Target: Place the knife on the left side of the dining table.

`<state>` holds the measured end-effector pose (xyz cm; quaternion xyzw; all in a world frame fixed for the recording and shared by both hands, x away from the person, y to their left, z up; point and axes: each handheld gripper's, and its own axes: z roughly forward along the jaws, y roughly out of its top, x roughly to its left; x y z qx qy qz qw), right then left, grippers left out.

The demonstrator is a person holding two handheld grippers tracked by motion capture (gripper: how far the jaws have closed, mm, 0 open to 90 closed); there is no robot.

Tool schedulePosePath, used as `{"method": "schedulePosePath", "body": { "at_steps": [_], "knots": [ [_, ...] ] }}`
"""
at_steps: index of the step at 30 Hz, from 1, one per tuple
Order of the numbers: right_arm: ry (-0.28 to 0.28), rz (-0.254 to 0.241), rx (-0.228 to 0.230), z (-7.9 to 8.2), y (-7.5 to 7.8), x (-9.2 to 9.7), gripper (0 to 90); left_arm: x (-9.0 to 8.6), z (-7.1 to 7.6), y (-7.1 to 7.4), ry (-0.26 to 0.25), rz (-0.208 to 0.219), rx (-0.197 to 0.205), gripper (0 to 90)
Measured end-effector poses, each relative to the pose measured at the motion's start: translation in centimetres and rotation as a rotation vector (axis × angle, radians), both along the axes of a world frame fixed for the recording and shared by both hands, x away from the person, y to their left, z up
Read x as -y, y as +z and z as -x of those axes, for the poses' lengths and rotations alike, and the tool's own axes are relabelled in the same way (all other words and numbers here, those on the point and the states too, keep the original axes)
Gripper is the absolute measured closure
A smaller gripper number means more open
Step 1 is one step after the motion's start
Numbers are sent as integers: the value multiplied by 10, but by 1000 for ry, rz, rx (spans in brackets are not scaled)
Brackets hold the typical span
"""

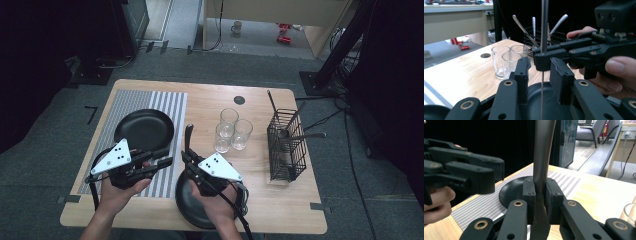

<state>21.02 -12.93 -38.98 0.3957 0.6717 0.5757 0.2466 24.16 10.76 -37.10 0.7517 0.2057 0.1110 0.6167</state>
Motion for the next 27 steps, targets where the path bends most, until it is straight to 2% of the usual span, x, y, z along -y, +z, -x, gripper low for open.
{"method": "schedulePosePath", "body": {
  "at_steps": [8, 27],
  "knots": [
    [15, 0, -5, -1, -3, -9, 808, -5, 1, 6, 26, 17, -16, 696],
    [70, 16, -5, 0, -16, -34, 808, -11, 4, 11, 61, 43, -16, 696]
  ]
}}
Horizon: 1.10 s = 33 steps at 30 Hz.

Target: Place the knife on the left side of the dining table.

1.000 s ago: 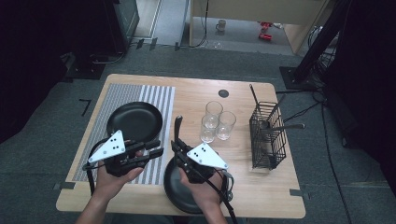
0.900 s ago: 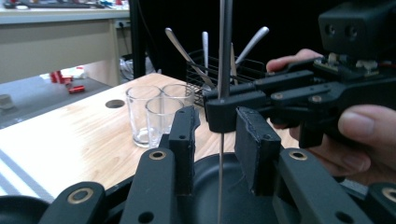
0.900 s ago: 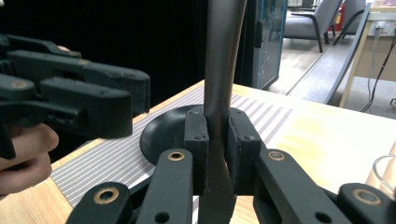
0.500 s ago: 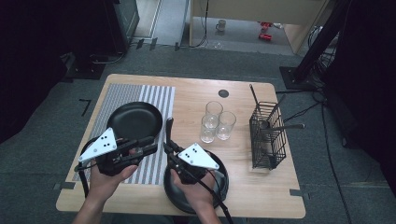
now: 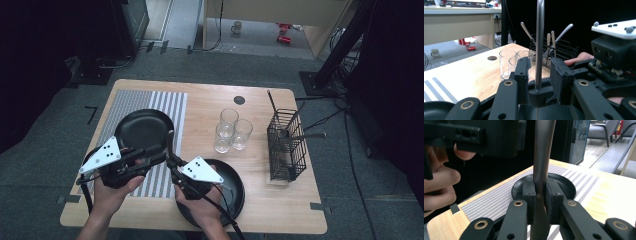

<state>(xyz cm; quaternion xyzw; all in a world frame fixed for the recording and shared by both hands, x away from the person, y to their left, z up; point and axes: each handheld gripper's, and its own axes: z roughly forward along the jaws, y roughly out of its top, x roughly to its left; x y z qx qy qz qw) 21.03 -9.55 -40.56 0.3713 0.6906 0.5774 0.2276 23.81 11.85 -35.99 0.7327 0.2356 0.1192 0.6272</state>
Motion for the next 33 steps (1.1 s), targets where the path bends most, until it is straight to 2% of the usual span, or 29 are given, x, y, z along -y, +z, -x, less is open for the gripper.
{"method": "schedulePosePath", "body": {
  "at_steps": [33],
  "knots": [
    [55, 38, -9, 4, -14, -24, 807, -3, 1, 2, 23, 13, -2, 713]
  ]
}}
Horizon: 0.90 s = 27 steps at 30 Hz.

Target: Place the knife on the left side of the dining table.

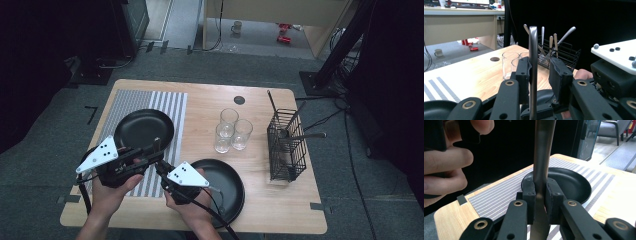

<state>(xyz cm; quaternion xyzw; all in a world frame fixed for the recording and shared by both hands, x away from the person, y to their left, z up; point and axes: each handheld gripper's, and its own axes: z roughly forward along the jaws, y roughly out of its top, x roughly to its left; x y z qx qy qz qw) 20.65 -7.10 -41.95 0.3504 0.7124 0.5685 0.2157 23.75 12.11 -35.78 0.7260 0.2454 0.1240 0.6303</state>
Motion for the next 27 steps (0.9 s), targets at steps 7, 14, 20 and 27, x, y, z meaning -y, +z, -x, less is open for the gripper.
{"method": "schedulePosePath", "body": {
  "at_steps": [7, 14, 20, 27],
  "knots": [
    [10, 14, -3, 2, -3, -4, 807, 0, 0, 0, 1, -3, 1, 722],
    [23, 21, -6, 3, -5, -7, 808, -1, 0, 0, 2, -2, 1, 738],
    [32, 30, -3, 4, -7, -9, 807, -1, 1, 0, -6, -4, 3, 772],
    [39, 44, 2, 5, -8, -12, 807, -1, 0, 0, -2, -1, 1, 747]
  ]
}}
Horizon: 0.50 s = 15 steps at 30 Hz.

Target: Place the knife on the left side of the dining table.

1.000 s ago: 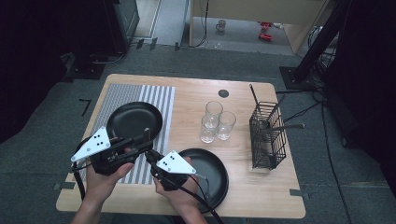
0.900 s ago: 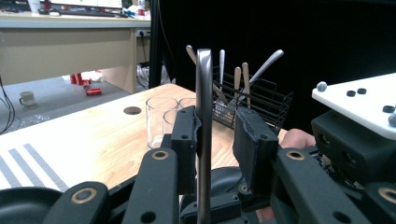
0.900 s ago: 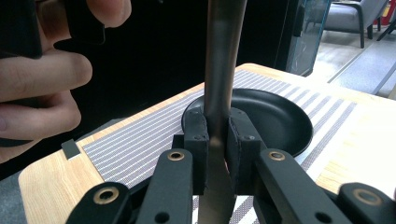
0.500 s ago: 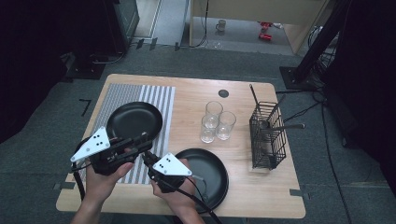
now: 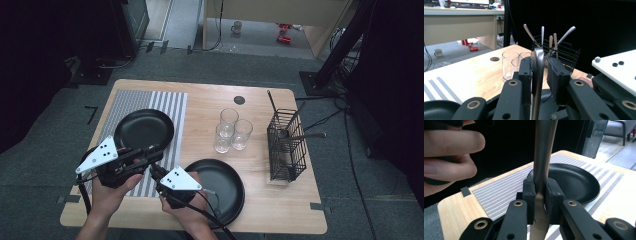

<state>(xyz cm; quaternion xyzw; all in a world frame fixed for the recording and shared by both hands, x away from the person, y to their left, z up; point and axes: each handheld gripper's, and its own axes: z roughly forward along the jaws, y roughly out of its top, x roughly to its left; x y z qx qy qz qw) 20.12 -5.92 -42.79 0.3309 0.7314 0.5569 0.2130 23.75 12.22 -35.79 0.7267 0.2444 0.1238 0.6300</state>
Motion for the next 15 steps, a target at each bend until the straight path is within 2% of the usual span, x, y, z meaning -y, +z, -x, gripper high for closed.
{"method": "schedulePosePath", "body": {
  "at_steps": [9, 15],
  "knots": [
    [0, 8, 0, 1, -2, -1, 807, -1, 1, 1, -3, 2, 6, 799],
    [-10, 12, 5, 0, -2, 1, 807, -1, 1, 1, -2, 0, 7, 796]
  ]
}}
